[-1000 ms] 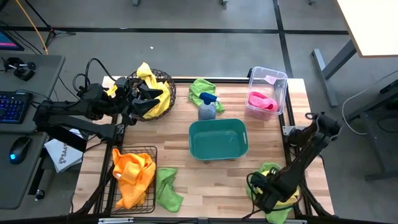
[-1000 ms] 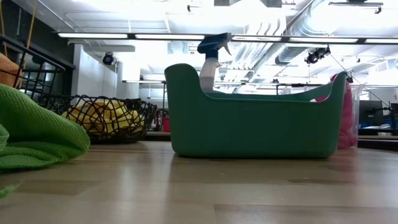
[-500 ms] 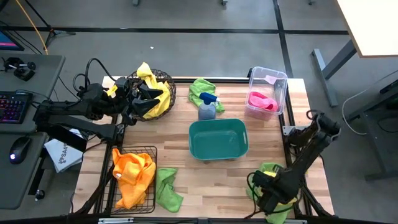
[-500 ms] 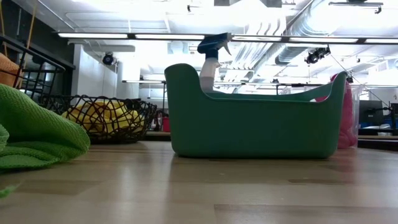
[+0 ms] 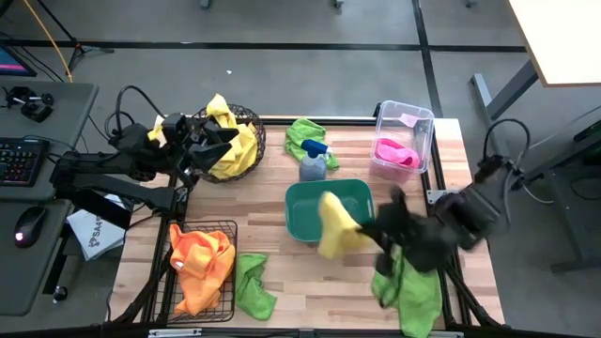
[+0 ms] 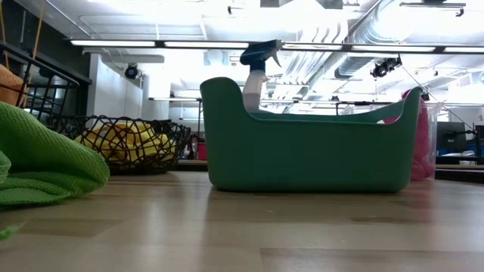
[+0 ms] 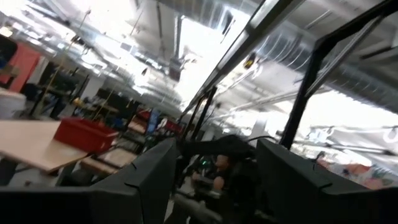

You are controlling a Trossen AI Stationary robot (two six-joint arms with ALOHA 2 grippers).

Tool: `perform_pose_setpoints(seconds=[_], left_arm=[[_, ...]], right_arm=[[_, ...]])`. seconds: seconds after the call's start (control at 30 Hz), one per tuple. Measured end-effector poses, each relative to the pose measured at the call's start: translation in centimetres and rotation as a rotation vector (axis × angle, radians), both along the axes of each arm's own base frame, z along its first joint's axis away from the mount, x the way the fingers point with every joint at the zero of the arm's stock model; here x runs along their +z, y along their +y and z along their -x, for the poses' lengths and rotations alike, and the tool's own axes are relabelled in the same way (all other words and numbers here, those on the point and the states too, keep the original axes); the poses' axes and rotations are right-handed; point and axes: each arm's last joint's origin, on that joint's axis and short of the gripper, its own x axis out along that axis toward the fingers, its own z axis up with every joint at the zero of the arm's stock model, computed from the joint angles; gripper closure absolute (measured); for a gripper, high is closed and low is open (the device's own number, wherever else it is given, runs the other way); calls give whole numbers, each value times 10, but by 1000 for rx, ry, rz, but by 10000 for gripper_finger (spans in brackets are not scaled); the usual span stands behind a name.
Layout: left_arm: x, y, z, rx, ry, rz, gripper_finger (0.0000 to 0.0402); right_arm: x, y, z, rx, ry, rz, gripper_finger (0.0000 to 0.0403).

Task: Sort microfiber towel by color & place in baskets
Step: Put the yellow towel into the round brown basket

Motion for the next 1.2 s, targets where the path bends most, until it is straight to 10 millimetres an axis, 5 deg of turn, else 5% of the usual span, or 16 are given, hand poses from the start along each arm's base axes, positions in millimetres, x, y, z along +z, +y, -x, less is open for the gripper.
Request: perform_pose_setpoints(seconds=[0.27,0.47,0.73,0.97,1.2], left_arm=[[8,-1,4,-34,-91,-15,190],[8,-1,4,-45,-96,0,190],[15,-2,9,-47,-181,-31,190],[16,0,9,33,-197,-64,190],[7,2,-10,128,-126,-29,190]], right_arm=[[24,-70,-97,174,-341,221,402],[29,-133,-135,101,-512,284,402],[-9,-200,-170,-52,-397,263,403],[-51,-252,-212,89,-454,170,403],[-96,-298,-239,168,-511,112,403]])
